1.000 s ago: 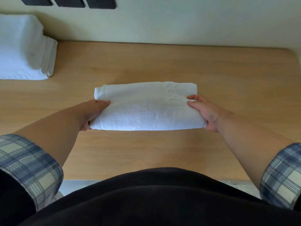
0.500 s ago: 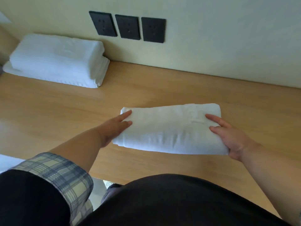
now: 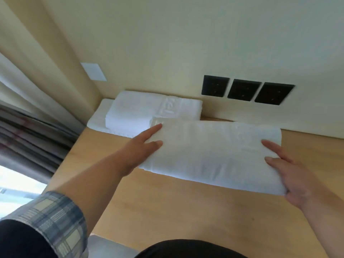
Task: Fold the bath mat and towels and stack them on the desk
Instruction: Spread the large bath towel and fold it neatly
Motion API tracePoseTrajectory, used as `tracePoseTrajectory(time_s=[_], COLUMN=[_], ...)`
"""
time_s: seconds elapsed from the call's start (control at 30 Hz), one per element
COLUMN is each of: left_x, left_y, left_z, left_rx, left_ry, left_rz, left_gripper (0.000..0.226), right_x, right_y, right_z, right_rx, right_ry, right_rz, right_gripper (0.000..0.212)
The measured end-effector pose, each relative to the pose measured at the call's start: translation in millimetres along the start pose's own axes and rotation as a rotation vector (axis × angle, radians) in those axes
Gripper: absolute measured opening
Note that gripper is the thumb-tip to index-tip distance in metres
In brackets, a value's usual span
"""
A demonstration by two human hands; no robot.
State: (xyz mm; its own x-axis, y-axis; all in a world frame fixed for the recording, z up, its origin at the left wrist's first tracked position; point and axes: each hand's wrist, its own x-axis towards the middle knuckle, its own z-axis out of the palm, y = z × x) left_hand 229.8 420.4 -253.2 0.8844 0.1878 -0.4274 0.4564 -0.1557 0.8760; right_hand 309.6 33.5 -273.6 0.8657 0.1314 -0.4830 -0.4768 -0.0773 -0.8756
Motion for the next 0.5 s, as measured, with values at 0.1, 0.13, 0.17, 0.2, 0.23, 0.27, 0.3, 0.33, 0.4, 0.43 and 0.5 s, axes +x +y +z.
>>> tracePoseTrajectory(time_s=[0.1, 0.13, 0.17, 0.2, 0.23, 0.27, 0.3, 0.33, 0.4, 0.43, 0.5], left_x=[27, 37, 47, 56, 66, 75, 84, 95, 117, 128, 150], left_y=[25, 33, 40, 46, 51, 55, 57, 57, 48, 40, 21], left_z=[-73, -95, -117, -136, -154, -171, -186, -200, -221, -227, -226], left_rx=[0.062, 0.076, 0.078, 0.072, 0.069, 0.069, 0.067, 0.055, 0.034, 0.038, 0.064], left_ry=[0.071, 0.094, 0.103, 0.109, 0.116, 0.126, 0.137, 0.146, 0.157, 0.150, 0.104], left_rz=[0.090, 0.126, 0.161, 0.188, 0.202, 0.211, 0.215, 0.214, 0.200, 0.187, 0.142], left_gripper=[0.041, 0.041, 0.041, 0.041, 0.042, 0.045, 0.049, 0.052, 0.049, 0.046, 0.043], right_x=[21, 28, 36, 44, 53, 61, 70, 80, 98, 108, 123], right_y=[-38, -52, -63, -75, -84, -92, -98, -101, -101, -97, -84], right_z=[69, 91, 111, 131, 149, 165, 180, 194, 217, 225, 234], right_rx=[0.000, 0.006, 0.011, 0.022, 0.036, 0.051, 0.070, 0.088, 0.095, 0.088, 0.063], right_ry=[0.013, 0.007, -0.008, -0.021, -0.031, -0.039, -0.048, -0.057, -0.061, -0.057, -0.034], right_rz=[-0.110, -0.138, -0.161, -0.178, -0.189, -0.196, -0.202, -0.205, -0.201, -0.193, -0.157], right_gripper=[0.041, 0.041, 0.041, 0.041, 0.042, 0.042, 0.042, 0.042, 0.042, 0.042, 0.042])
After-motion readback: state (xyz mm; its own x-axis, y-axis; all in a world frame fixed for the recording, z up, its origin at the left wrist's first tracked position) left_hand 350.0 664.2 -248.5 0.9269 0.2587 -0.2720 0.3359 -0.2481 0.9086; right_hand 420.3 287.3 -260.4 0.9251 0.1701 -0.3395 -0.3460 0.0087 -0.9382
